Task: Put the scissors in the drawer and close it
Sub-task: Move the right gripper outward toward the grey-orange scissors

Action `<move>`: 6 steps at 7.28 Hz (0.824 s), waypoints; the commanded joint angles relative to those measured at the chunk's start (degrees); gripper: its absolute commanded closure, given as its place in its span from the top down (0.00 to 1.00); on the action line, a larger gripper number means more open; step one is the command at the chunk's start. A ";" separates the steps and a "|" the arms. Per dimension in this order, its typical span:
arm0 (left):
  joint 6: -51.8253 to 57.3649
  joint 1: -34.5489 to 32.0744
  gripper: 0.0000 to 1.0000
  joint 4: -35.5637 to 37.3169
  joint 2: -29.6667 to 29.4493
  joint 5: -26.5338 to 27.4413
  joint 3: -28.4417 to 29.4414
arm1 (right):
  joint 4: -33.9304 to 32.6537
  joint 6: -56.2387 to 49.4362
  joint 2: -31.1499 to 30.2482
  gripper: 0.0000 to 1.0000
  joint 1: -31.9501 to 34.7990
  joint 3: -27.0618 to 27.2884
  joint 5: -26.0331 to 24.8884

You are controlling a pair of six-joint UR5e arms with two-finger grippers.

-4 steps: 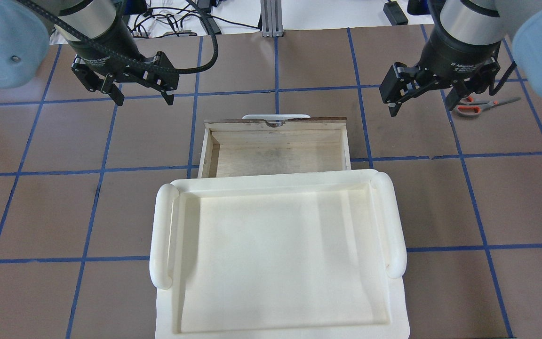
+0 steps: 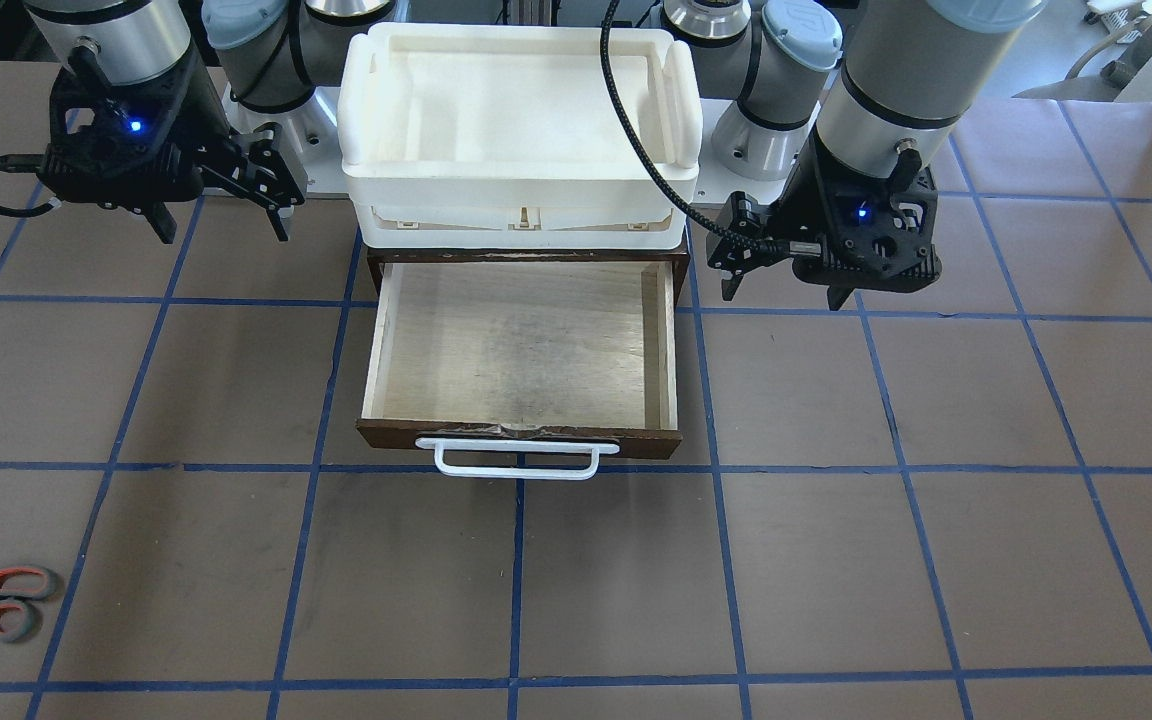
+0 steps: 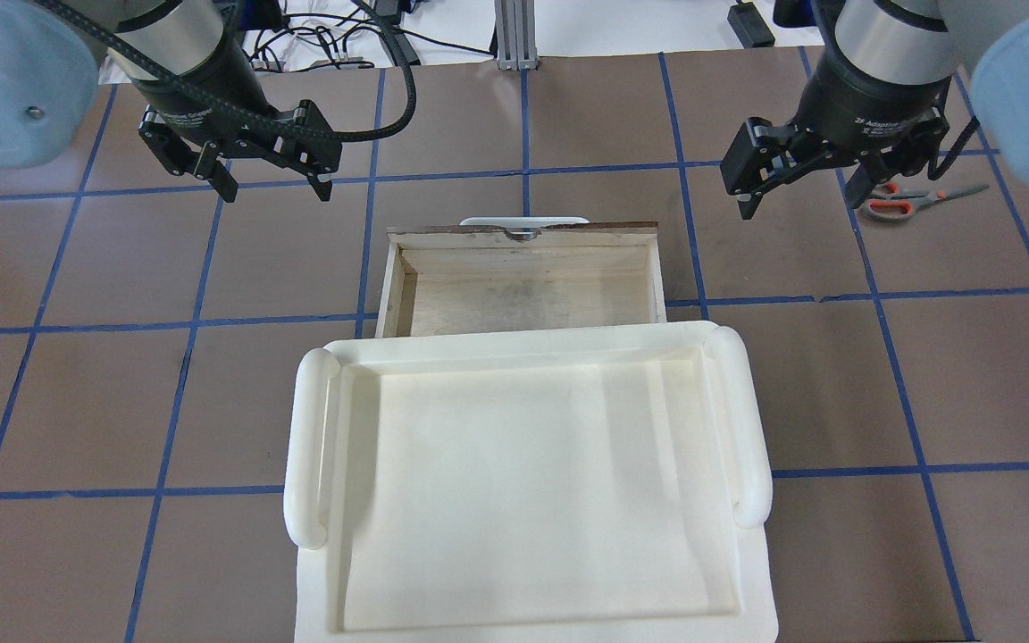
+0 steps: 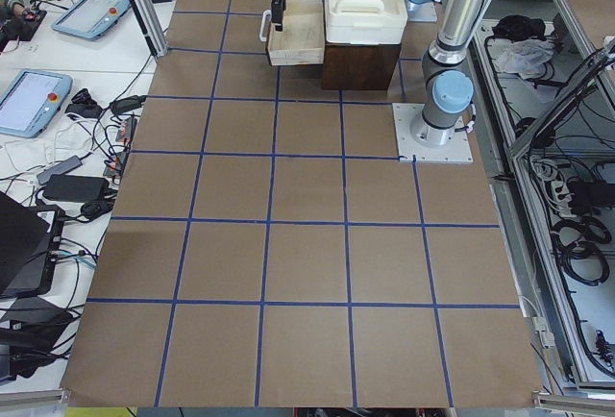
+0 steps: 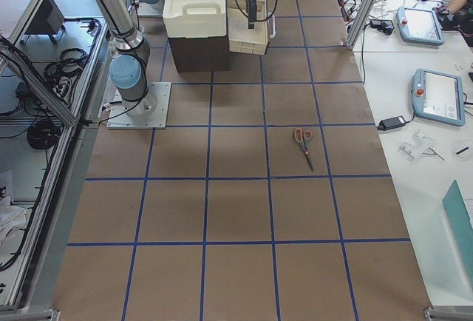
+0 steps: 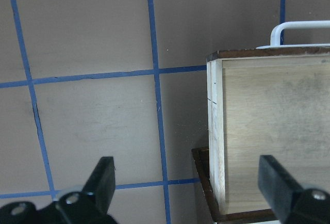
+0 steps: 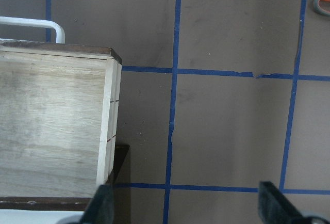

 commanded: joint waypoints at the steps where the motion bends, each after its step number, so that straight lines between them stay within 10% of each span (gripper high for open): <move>1: 0.00 -0.01 1.00 -0.03 0.13 0.00 -0.05 | -0.44 -1.48 0.01 1.00 0.00 0.00 -0.93; 6: 0.09 0.08 1.00 -0.03 0.49 0.00 -0.31 | -0.96 -8.83 2.12 1.00 -1.14 0.00 -2.17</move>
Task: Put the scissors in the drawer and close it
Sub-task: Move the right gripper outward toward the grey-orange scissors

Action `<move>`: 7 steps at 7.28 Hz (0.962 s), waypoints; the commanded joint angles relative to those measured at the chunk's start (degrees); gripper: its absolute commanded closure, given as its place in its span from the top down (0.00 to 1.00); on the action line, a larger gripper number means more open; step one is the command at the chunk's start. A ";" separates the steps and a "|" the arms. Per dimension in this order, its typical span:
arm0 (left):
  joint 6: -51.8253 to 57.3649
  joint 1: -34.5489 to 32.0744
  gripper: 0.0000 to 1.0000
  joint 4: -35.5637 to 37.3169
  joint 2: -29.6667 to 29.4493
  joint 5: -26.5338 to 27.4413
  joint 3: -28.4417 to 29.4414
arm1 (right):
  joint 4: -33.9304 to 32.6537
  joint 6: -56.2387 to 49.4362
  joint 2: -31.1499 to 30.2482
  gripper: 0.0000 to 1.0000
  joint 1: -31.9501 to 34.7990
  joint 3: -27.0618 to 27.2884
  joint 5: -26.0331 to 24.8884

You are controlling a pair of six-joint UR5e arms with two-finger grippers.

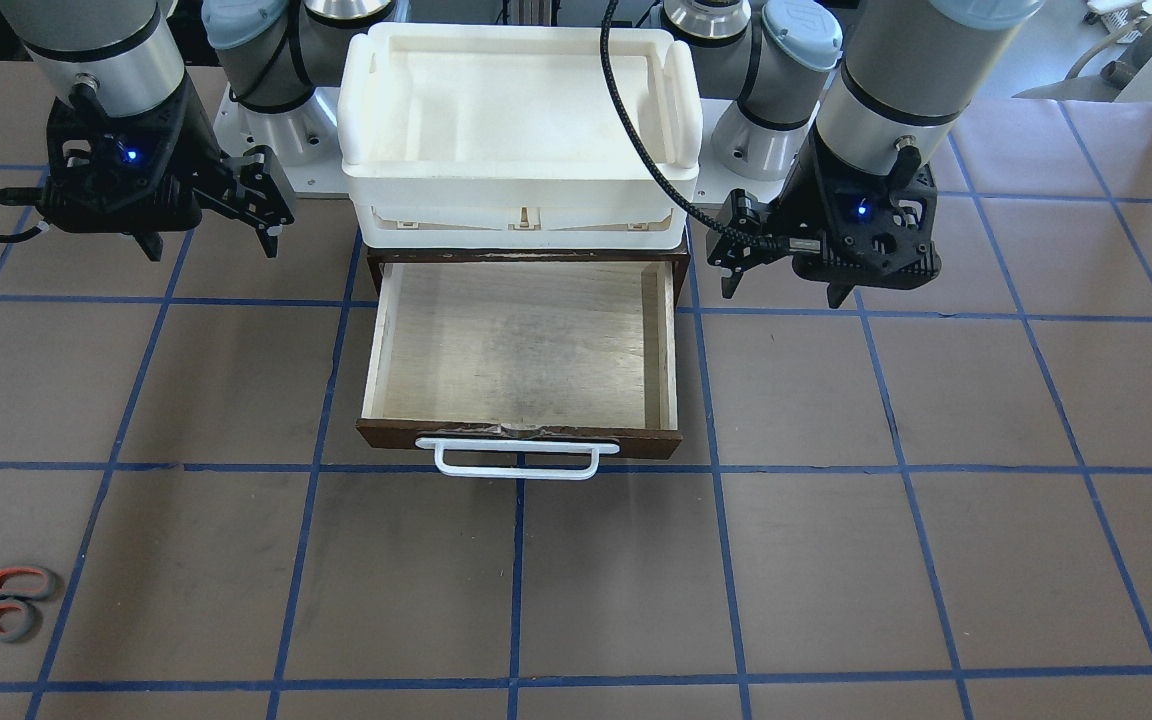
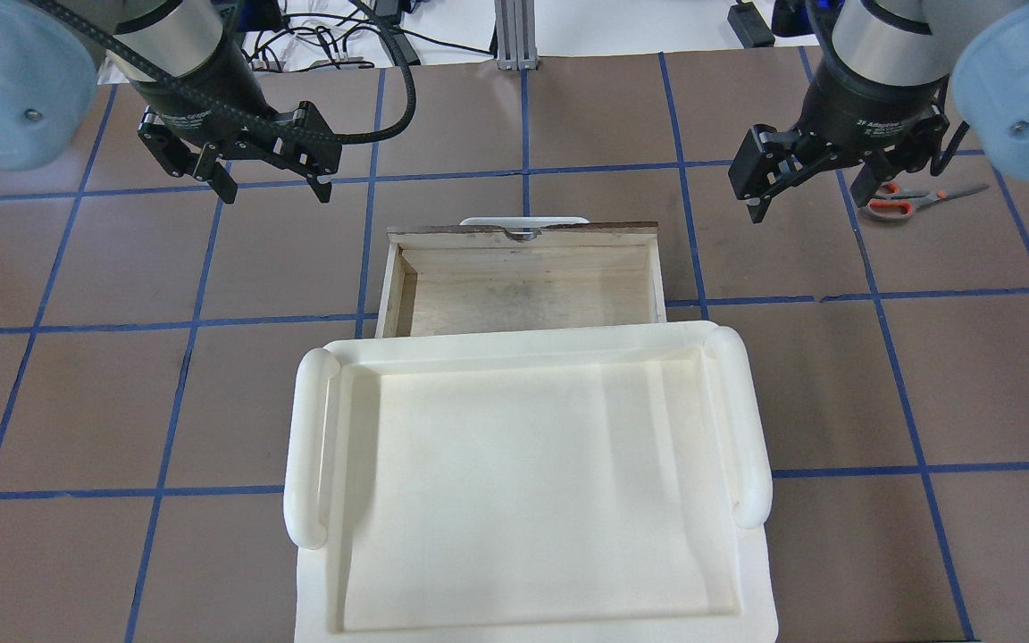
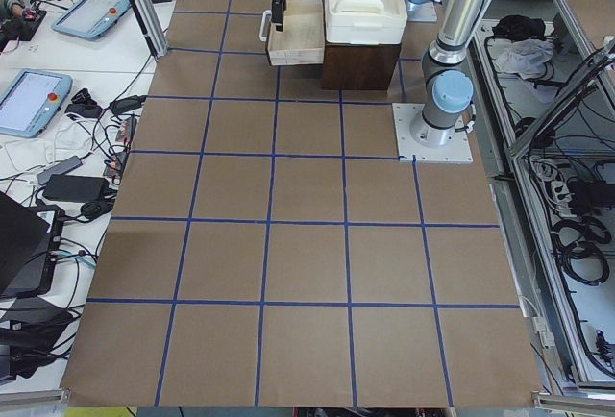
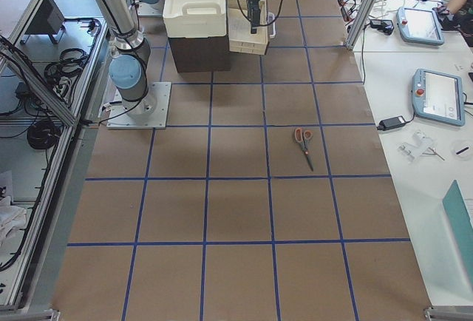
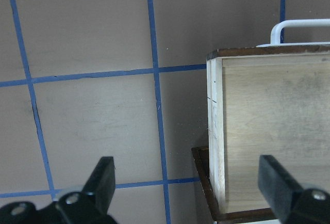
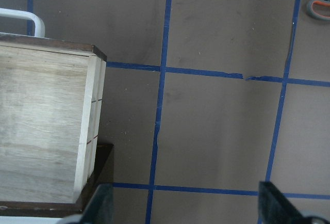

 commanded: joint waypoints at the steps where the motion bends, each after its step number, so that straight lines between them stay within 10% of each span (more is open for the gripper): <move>1: 0.03 0.08 1.00 0.00 -0.02 0.00 -0.08 | -0.53 -6.17 0.22 1.00 -1.65 0.00 0.14; 7: 0.03 0.16 1.00 0.00 -0.20 0.00 -0.17 | -4.40 -47.76 1.96 1.00 -13.33 0.00 0.31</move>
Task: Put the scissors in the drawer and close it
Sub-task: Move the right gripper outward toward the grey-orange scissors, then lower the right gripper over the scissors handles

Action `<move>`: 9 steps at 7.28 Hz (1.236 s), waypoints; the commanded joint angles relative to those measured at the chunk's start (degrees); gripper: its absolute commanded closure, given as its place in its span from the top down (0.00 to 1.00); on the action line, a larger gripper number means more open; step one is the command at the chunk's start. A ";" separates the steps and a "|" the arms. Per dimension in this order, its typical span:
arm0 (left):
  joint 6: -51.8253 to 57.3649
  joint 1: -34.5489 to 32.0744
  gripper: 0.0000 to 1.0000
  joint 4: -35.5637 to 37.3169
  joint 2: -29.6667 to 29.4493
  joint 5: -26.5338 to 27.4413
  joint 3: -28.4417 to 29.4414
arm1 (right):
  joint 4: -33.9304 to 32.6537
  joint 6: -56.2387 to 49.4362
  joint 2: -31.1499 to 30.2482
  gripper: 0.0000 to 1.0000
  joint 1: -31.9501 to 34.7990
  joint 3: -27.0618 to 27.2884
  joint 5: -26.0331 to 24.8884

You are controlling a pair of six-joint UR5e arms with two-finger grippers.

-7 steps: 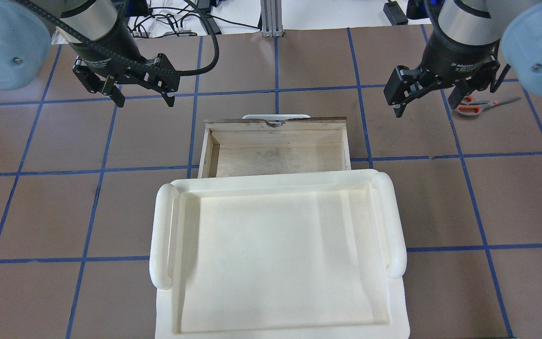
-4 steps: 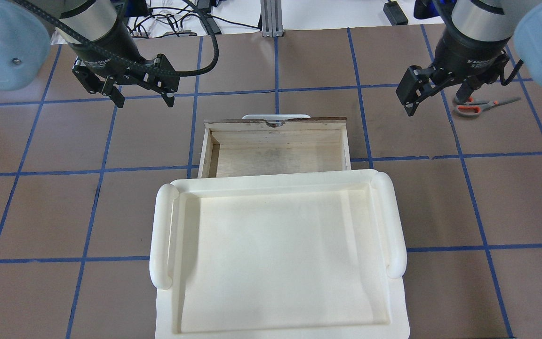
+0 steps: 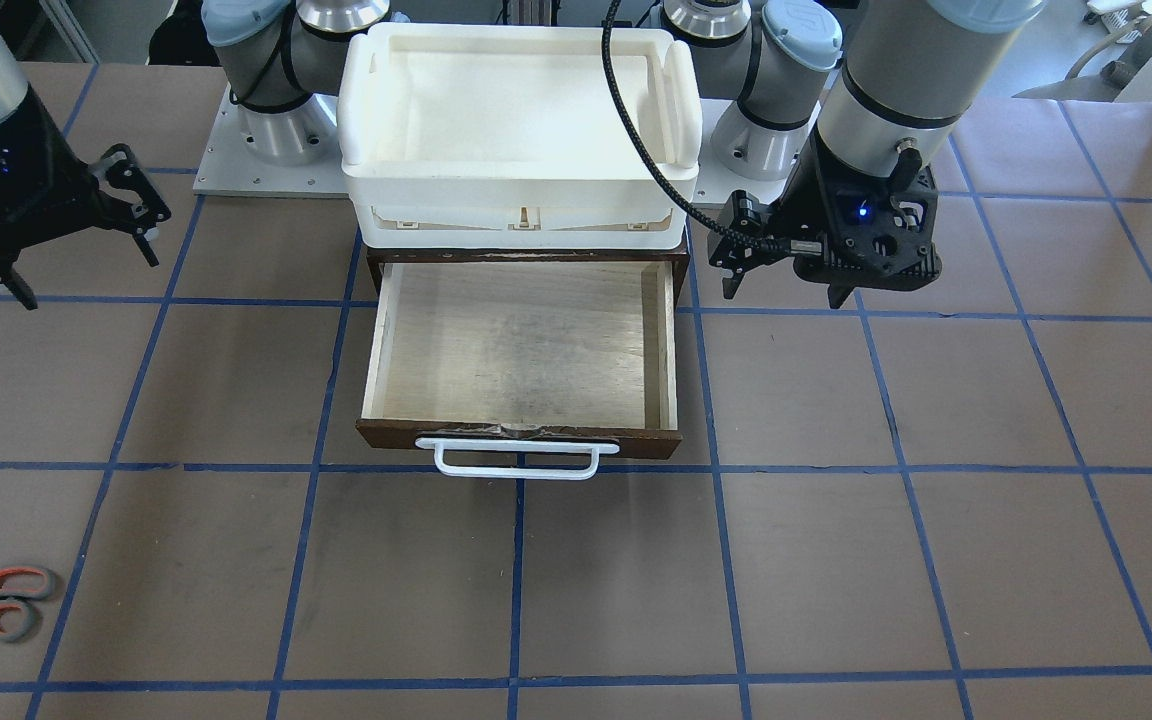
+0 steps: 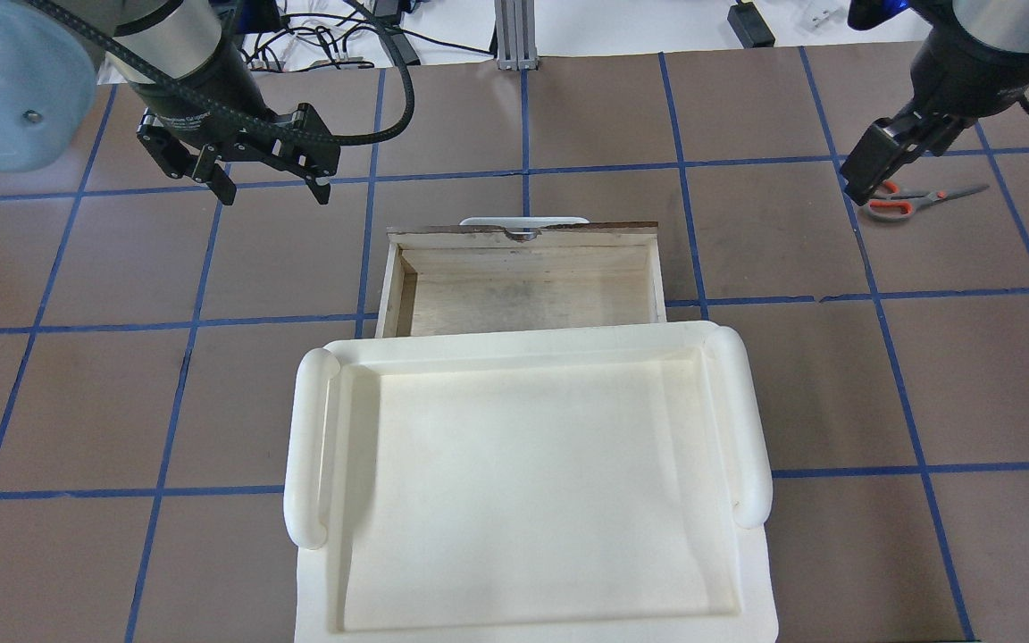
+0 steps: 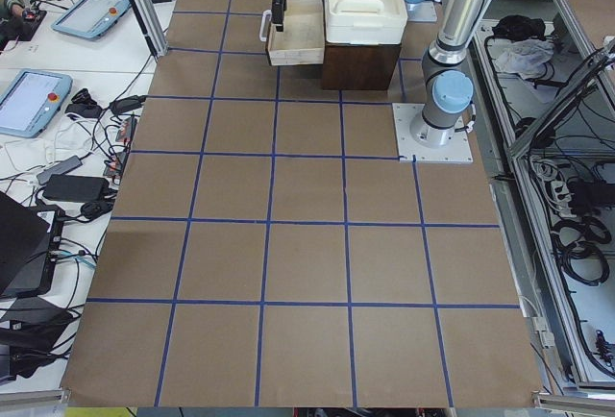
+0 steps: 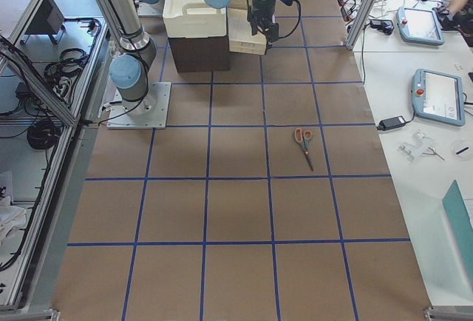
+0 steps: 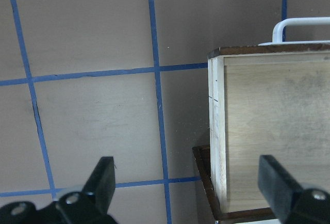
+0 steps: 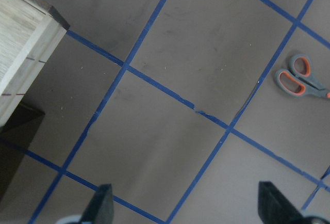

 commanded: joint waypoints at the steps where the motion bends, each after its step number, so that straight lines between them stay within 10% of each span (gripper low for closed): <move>1: -0.06 -0.07 1.00 0.00 -0.27 -0.03 -0.01 | -1.08 -25.22 2.81 1.00 -5.67 -0.09 0.48; 9: 0.03 -0.16 1.00 0.00 -0.09 -0.03 -0.09 | -22.52 -55.32 19.33 1.00 -15.98 -0.26 5.12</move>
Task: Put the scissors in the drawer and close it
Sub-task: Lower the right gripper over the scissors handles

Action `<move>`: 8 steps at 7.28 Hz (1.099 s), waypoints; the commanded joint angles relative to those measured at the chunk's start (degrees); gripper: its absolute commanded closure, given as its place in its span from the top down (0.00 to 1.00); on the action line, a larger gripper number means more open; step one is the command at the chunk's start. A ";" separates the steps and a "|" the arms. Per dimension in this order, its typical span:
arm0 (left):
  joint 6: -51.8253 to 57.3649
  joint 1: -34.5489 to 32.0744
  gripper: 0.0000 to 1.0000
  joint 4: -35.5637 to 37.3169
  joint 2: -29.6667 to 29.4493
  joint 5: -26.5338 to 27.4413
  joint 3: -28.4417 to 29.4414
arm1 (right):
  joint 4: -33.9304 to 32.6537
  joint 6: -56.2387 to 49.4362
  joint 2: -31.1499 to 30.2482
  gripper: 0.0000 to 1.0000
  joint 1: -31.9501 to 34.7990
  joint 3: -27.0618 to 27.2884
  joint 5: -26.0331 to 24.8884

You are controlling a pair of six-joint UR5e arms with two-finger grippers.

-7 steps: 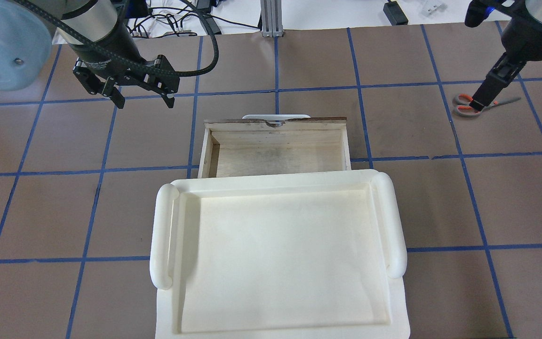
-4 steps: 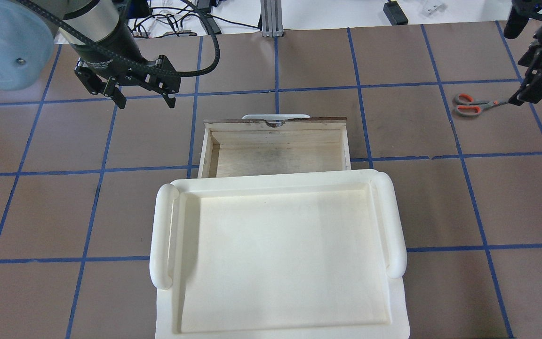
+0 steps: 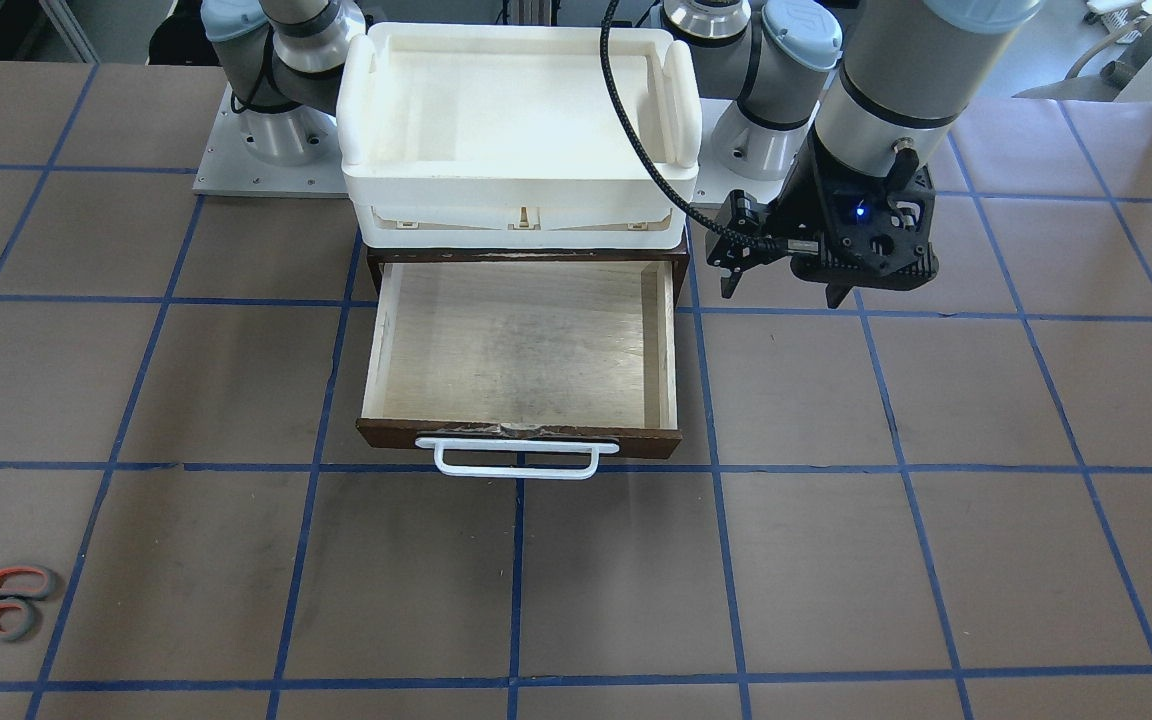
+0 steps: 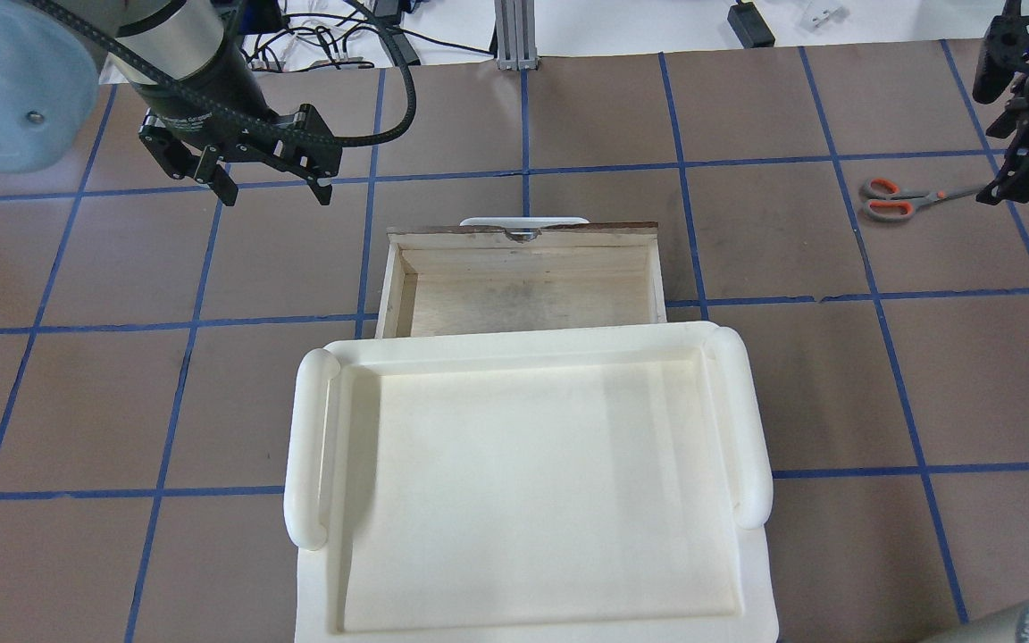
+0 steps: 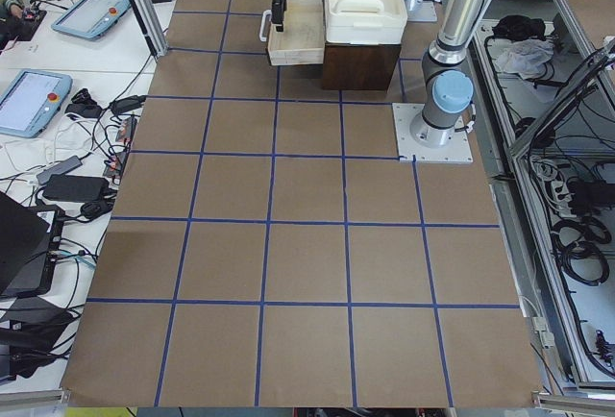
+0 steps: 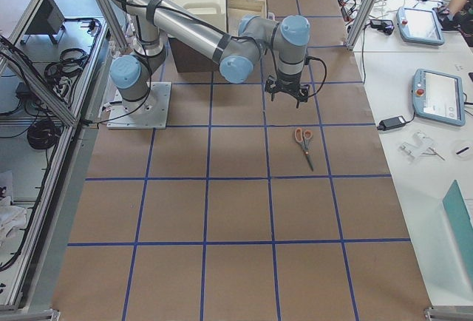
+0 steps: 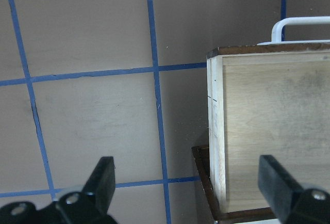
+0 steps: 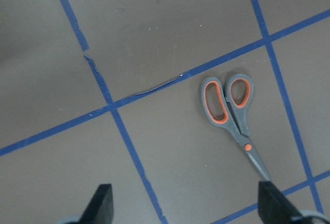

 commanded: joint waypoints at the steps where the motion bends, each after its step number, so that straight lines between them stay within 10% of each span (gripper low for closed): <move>1: 0.00 -0.02 1.00 0.00 -0.24 0.01 0.02 | -3.46 -9.54 5.35 1.00 -1.21 -0.50 3.37; 8: 0.00 -0.02 1.00 -0.09 -0.15 0.09 -0.06 | -14.62 -26.70 19.15 0.98 -2.18 -5.58 3.91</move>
